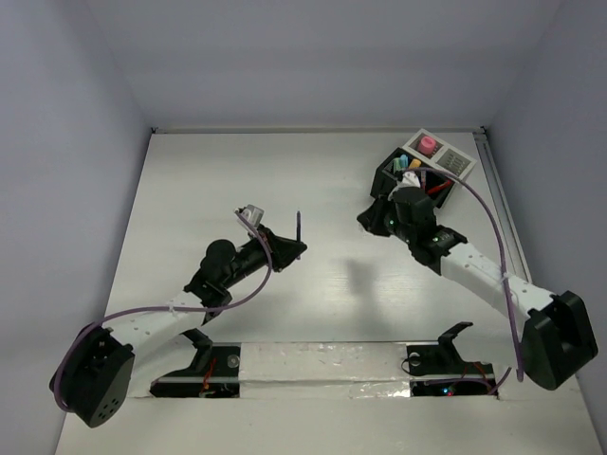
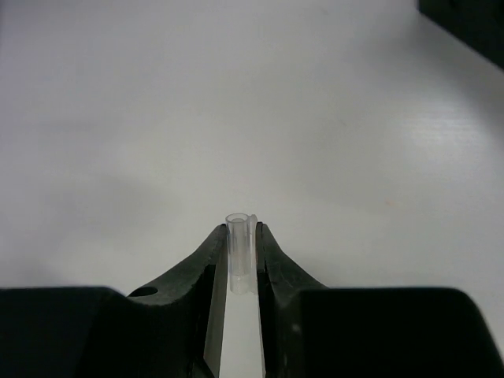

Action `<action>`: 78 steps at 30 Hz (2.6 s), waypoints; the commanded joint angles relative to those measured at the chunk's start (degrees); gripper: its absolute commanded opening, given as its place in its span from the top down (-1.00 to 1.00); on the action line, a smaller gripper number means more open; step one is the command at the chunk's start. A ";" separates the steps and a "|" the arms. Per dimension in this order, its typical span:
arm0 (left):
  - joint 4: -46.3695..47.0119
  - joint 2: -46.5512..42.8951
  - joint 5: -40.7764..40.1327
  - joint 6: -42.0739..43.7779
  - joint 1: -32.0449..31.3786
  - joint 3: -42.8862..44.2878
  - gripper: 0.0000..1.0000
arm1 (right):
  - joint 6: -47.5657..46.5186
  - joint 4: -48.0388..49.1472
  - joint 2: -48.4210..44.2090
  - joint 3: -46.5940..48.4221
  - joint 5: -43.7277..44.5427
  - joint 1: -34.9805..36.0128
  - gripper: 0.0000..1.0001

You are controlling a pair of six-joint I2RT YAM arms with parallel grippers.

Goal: Sort the stationery into containers
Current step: Pick up the pen cap from the center of the board, then close the pen cap on the pen.

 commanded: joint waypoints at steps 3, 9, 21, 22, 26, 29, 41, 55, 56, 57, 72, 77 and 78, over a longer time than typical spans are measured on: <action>4.61 1.90 1.77 -0.01 -0.85 4.35 1.00 | -0.23 24.80 -2.19 4.17 -7.66 2.03 1.00; 5.84 4.10 3.26 1.39 -0.86 6.11 1.00 | 1.61 35.99 0.79 6.28 -9.31 3.18 1.00; 6.02 5.24 3.35 3.85 -0.86 5.85 1.00 | -1.54 45.14 7.30 10.15 -7.92 10.74 1.00; 5.93 5.42 3.18 3.85 -0.86 5.94 1.00 | -1.63 45.15 7.39 10.24 -7.92 11.26 1.00; 5.49 6.04 3.09 3.94 -0.86 6.38 1.00 | -1.98 44.44 7.92 10.15 -8.09 11.27 1.00; 5.40 6.04 2.91 3.94 -0.86 6.38 1.00 | -2.16 43.74 8.18 9.89 -8.00 11.79 1.00; 4.96 5.42 1.68 3.94 -0.86 6.55 1.00 | -2.51 43.21 9.41 9.71 -9.49 12.32 1.00; 3.38 3.84 -0.69 3.94 -0.86 6.47 1.00 | -2.51 44.88 9.41 7.69 -9.41 13.90 1.00; 3.55 3.67 -0.69 3.86 -0.86 6.29 1.00 | -2.51 45.14 9.32 7.43 -9.41 13.90 1.00; 3.64 3.49 -0.78 3.77 -0.86 6.20 1.00 | -2.51 45.32 9.24 7.25 -9.15 13.90 1.00; 4.52 0.77 -1.13 1.31 -0.33 6.11 1.00 | -3.47 51.65 7.92 1.89 -7.48 16.54 1.00; 4.35 -0.38 -0.52 0.25 -0.33 7.34 1.00 | -4.53 50.52 7.92 1.36 -8.79 17.16 1.00; 4.08 -0.55 -0.43 0.16 -0.33 7.52 1.00 | -4.79 50.16 7.66 1.10 -8.88 17.68 1.00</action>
